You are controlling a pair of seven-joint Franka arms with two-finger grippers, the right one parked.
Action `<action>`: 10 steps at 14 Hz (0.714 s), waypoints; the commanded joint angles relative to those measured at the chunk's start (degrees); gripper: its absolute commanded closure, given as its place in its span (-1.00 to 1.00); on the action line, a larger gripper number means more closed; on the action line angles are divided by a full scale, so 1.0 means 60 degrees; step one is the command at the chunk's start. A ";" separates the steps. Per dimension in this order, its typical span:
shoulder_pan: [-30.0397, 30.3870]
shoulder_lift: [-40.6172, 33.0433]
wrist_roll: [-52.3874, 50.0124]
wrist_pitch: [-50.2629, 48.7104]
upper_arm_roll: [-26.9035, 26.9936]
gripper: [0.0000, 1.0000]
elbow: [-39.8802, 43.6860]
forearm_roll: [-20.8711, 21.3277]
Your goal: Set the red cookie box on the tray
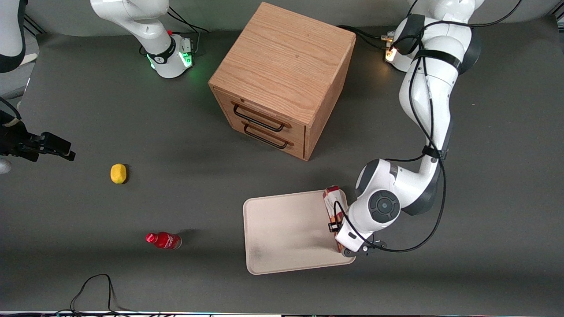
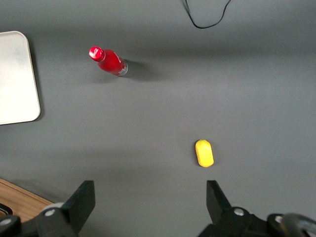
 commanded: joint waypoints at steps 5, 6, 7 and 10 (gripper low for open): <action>0.0032 -0.0075 0.0042 -0.0225 0.0041 -1.00 0.0262 0.0119; 0.0033 -0.0250 0.0042 -0.0400 0.0041 -1.00 0.0175 0.0148; 0.0062 -0.0411 0.0100 -0.0851 0.0056 -1.00 0.0145 0.0148; 0.0631 -0.0997 0.0696 -0.2550 -0.0003 -1.00 0.0145 0.0133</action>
